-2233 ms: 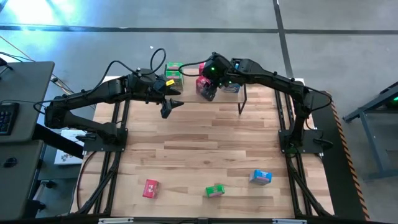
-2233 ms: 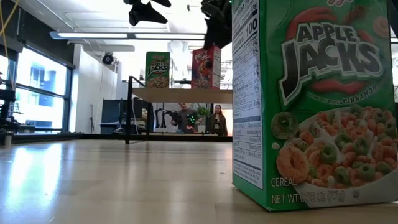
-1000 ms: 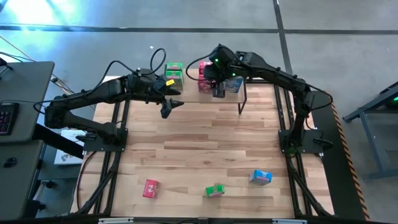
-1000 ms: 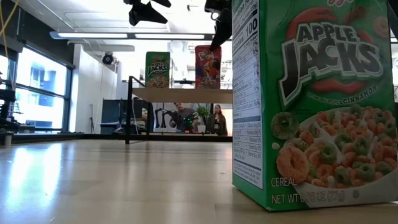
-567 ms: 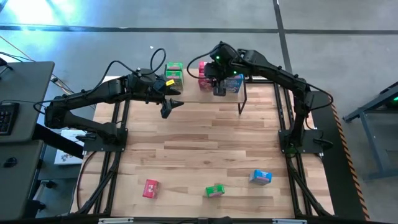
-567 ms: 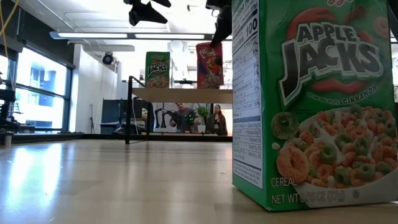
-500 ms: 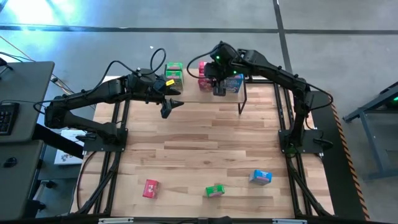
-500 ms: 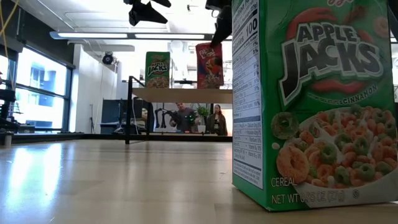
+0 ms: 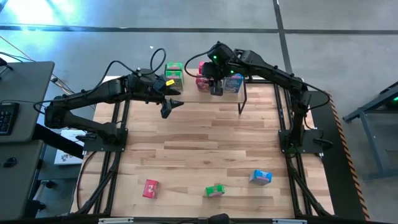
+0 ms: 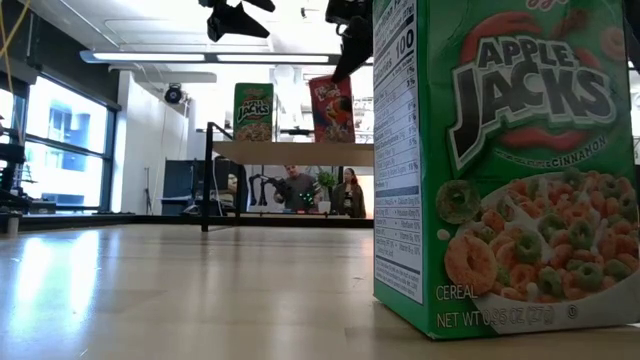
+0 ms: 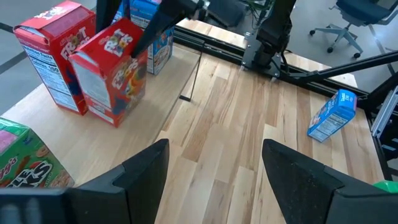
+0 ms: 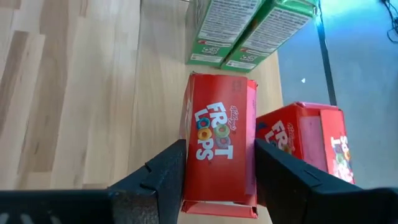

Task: Stack cereal on shelf
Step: Put the top red cereal box on the shelf aligned with the other red cereal box

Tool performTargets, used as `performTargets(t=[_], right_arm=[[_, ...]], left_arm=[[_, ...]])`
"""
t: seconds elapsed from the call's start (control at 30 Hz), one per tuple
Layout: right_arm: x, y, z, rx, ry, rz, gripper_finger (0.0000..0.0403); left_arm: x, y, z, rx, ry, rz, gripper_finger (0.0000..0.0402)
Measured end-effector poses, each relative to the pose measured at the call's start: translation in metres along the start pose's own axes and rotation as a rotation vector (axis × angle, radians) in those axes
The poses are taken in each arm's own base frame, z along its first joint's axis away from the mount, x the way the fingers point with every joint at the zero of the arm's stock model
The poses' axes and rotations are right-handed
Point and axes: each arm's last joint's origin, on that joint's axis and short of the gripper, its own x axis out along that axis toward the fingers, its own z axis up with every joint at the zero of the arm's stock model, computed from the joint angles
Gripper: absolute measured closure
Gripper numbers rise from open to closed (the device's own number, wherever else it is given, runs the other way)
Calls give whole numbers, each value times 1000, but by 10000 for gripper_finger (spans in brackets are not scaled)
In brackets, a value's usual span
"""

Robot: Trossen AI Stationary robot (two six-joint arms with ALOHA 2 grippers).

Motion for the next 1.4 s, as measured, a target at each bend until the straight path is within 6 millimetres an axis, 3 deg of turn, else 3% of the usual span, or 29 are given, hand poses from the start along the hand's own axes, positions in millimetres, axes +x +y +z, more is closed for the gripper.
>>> performTargets(t=[0.93,1.4], right_arm=[[3,-7,-6,38,22,9,229],[3,-8,-5,25,11,-6,200]], left_arm=[[0,0,0,0,0,0,153],[0,0,0,0,0,0,153]])
